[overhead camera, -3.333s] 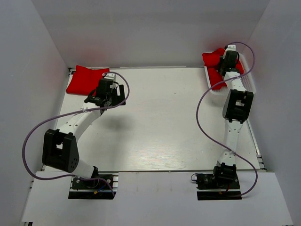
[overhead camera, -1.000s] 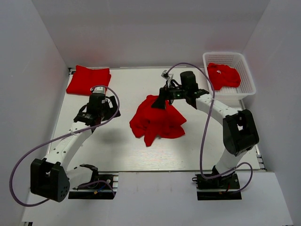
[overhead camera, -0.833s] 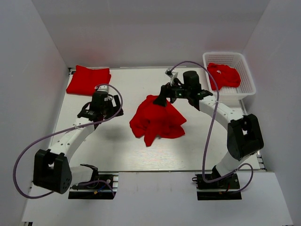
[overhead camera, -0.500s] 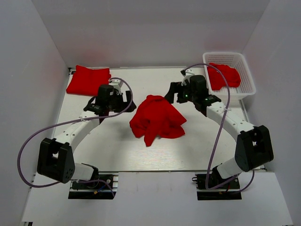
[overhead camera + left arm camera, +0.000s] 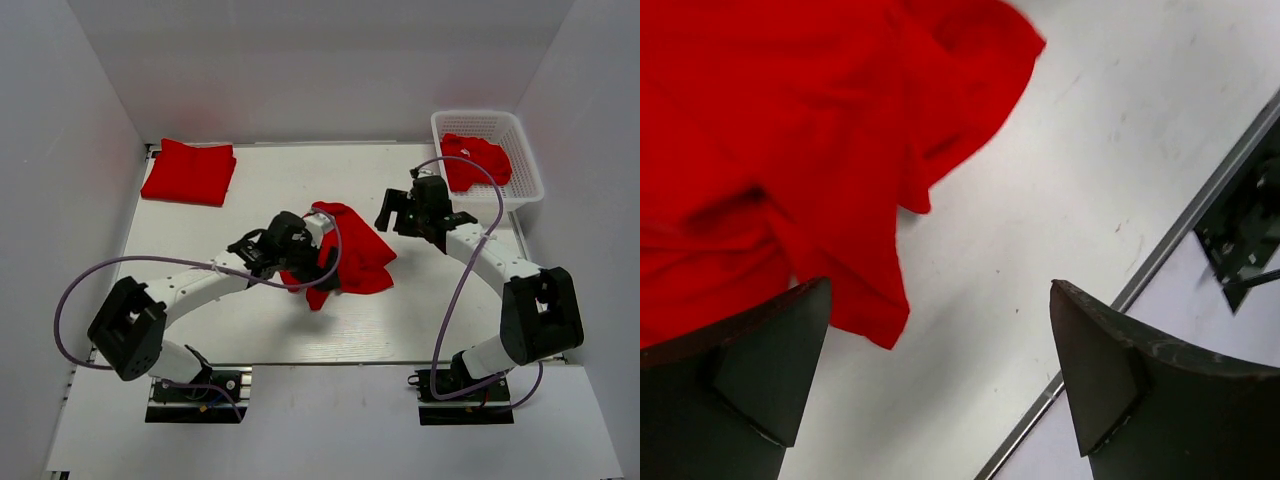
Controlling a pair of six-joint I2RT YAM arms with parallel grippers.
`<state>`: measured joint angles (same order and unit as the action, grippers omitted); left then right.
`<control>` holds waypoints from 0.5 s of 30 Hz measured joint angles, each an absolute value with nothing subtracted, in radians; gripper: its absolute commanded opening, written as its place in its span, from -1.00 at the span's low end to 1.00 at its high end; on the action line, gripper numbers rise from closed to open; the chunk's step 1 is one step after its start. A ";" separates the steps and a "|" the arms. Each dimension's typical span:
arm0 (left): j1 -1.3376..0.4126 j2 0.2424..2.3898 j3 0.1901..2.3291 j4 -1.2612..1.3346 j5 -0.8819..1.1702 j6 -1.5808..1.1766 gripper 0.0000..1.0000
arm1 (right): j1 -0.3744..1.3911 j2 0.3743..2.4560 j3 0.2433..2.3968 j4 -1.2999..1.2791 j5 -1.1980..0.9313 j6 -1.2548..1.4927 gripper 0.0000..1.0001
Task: Fold and stack the t-shirts
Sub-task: Flatten out the tshirt
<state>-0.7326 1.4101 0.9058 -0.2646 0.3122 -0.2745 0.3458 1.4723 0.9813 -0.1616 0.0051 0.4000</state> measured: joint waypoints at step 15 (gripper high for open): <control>-0.802 1.671 0.933 -0.312 0.099 -0.337 -0.54 | 0.315 1.514 0.893 -0.178 -0.019 0.409 0.81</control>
